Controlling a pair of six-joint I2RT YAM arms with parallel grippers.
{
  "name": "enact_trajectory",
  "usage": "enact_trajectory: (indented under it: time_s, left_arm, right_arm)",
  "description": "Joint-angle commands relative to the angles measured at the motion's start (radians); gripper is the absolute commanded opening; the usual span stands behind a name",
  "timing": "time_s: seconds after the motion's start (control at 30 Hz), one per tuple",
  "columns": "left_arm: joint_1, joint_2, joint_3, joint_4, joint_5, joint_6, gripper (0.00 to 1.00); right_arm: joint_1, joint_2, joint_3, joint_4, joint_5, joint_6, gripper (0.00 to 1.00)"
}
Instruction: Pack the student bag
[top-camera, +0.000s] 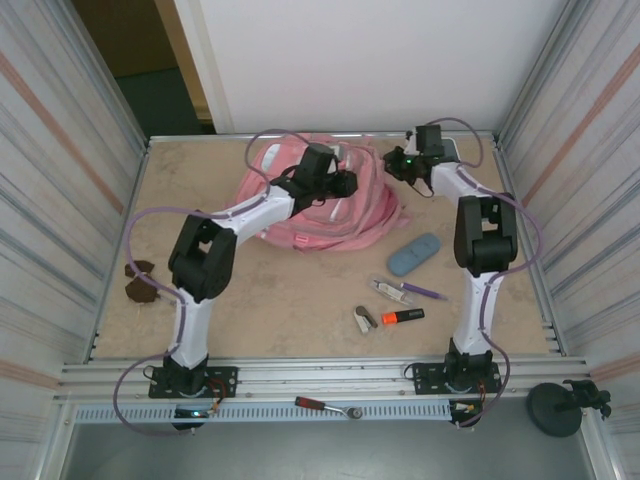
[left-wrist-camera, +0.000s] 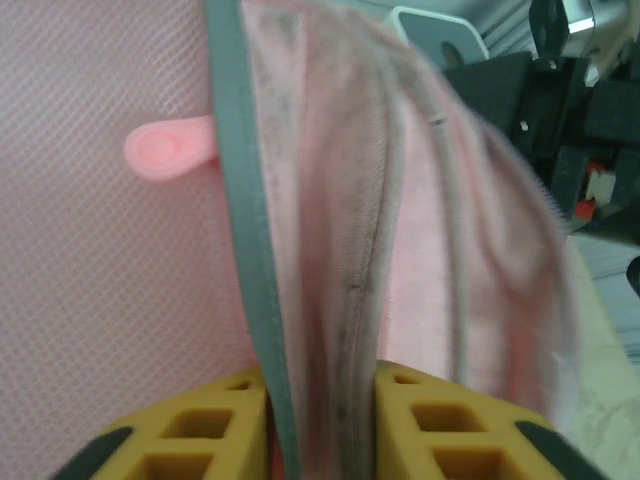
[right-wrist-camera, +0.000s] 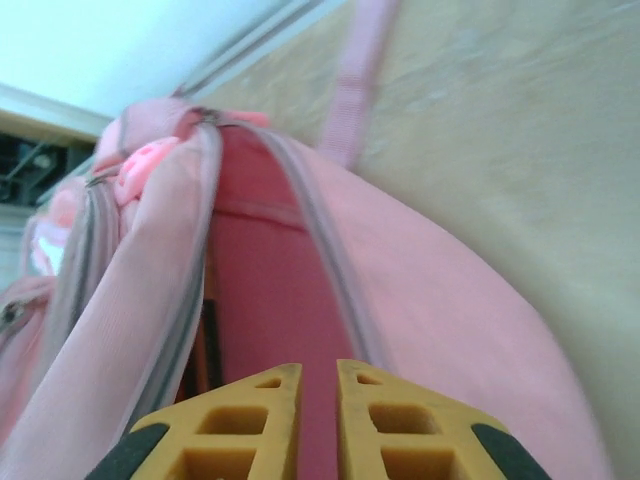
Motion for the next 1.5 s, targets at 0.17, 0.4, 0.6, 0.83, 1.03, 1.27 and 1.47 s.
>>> enact_trajectory:
  time_s: [0.17,0.4,0.6,0.83,1.03,1.27,1.47]
  left_arm:
    - [0.037,-0.338,-0.265,-0.023,-0.103,0.547,0.66]
    - [0.065,-0.616,-0.711,-0.003,-0.091,1.205,0.70]
    - [0.075,-0.601,-0.837,0.004,-0.133,1.497,0.70]
    - [0.077,-0.473,-0.818,0.092,-0.149,1.638,0.69]
    - [0.107,-0.358,-0.804,0.144,-0.200,1.674,0.63]
    - [0.107,-0.354,-0.815,0.256,-0.225,1.615,0.24]
    - [0.180,-0.518,-0.750,0.002,0.143,1.391,0.00]
  right_arm:
    - [-0.028,-0.371,-0.354,-0.068,0.138,-0.129,0.32]
    - [0.135,-0.550,-0.592,-0.015,0.174,-0.121,0.44]
    - [0.214,-0.628,-0.662,-0.025,0.227,-0.137,0.48]
    - [0.207,-0.673,-0.702,-0.034,0.208,-0.149,0.49]
    - [0.198,-0.706,-0.725,-0.047,0.182,-0.155,0.50]
    - [0.216,-0.776,-0.762,-0.008,0.117,-0.234,0.51]
    - [0.337,-0.848,-0.823,0.117,0.113,-0.423,0.52]
